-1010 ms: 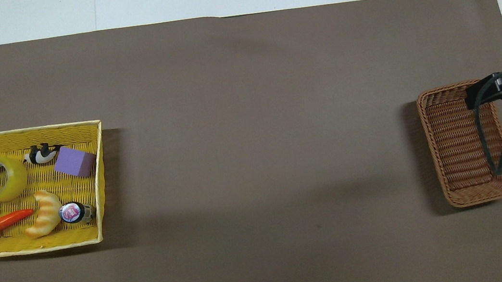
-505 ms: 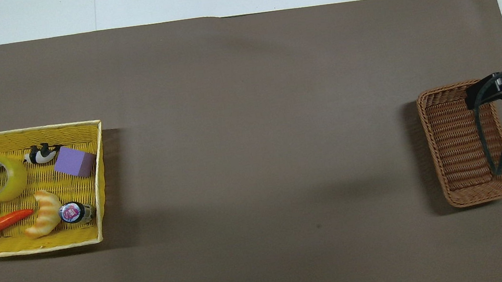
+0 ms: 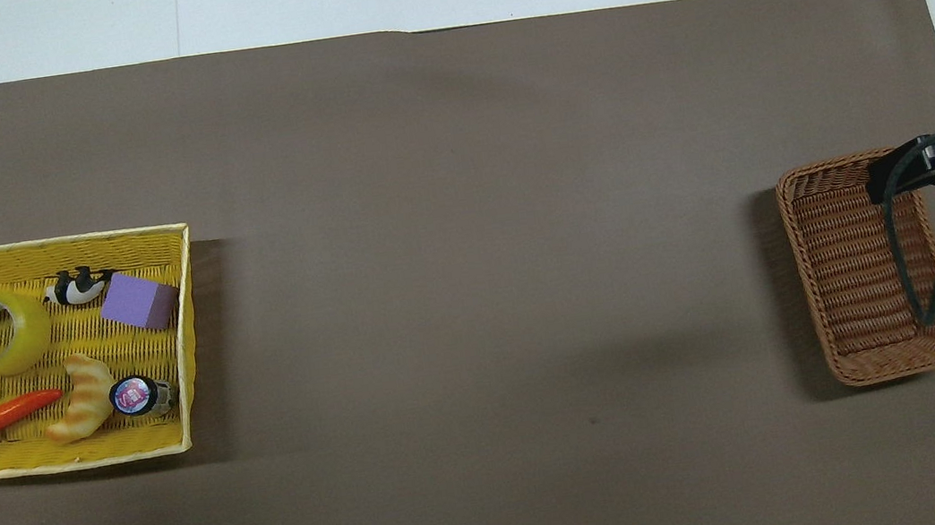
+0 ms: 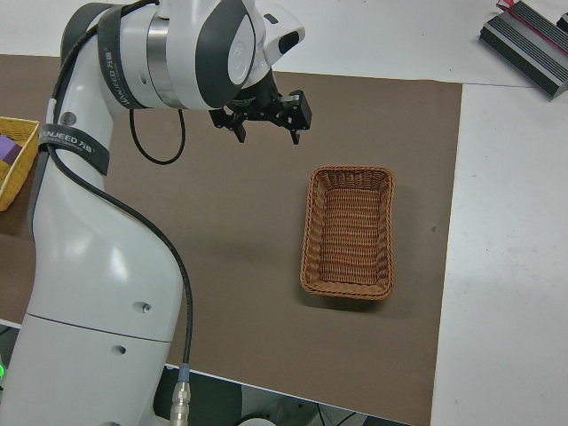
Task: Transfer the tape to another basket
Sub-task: 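Lower the left gripper into the tape roll's center hole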
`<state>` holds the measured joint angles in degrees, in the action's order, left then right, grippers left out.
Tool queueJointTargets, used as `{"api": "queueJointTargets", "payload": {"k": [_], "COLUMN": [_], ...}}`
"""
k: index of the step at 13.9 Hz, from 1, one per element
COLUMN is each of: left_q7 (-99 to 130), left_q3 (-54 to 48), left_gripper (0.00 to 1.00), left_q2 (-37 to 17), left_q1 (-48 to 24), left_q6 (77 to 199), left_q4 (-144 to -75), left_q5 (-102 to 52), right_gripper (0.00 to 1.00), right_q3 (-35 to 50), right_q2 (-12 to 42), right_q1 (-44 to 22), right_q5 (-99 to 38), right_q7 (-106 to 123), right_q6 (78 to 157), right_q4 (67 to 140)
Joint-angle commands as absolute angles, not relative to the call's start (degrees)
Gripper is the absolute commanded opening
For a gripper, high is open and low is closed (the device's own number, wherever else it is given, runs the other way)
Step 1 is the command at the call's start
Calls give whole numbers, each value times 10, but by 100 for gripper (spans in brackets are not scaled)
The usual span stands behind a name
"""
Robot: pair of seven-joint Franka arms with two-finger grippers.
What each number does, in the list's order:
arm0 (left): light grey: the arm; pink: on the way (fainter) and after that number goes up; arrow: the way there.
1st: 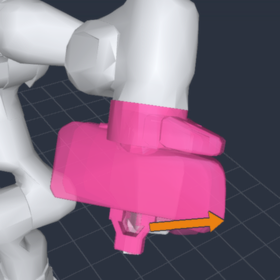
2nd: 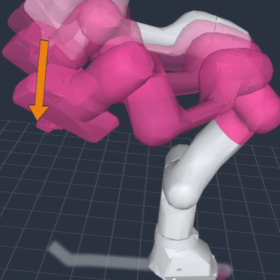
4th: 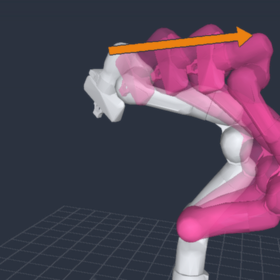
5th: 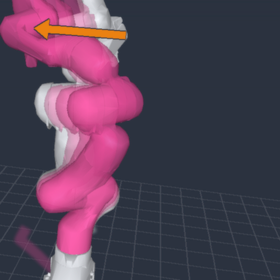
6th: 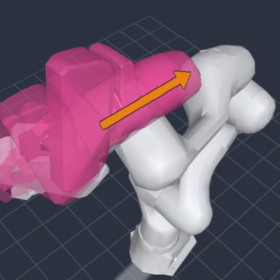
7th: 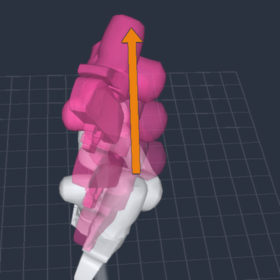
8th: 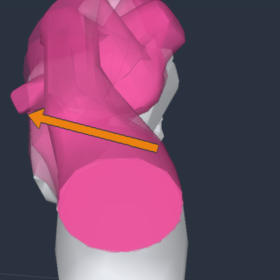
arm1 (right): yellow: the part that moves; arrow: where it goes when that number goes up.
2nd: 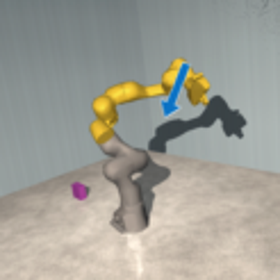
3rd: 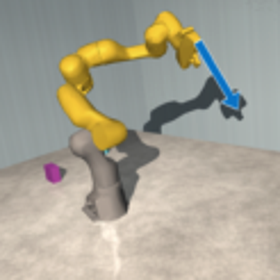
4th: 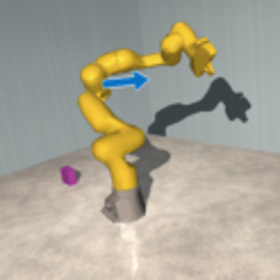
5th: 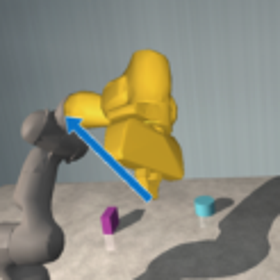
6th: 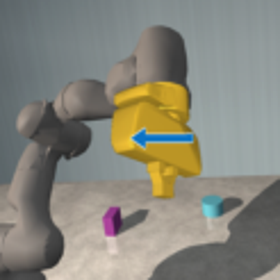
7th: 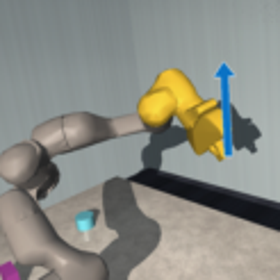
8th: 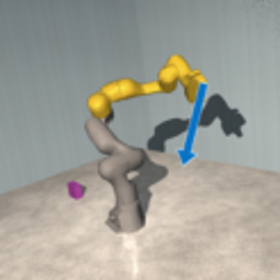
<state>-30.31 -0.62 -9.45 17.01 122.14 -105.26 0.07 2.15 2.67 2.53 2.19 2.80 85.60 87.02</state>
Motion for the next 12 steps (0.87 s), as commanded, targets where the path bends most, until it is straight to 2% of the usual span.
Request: {"api": "queueJointTargets", "payload": {"k": [1,4,7,12], "left_q7": [-316,-351,-361,-372], "left_q3": [-11,-12,-11,-11], "left_gripper": [100,100,100,100], "left_q2": [-128,-160,-164,-191], "left_q1": [188,207,207,207], "left_q6": [1293,1313,1346,1347], "left_q4": [-1077,-1084,-1110,-1111], "left_q5": [-5,-11,-25,-26], "right_gripper": [100,100,100,100], "right_q3": [27,27,27,27], "right_q2": [22,22,22,22], "right_q1": [33,33,33,33], "right_q5": [25,25,25,25], "right_q7": [33,33,33,33], "right_q6": [861,861,861,861], "right_q4": [873,873,873,873]}}
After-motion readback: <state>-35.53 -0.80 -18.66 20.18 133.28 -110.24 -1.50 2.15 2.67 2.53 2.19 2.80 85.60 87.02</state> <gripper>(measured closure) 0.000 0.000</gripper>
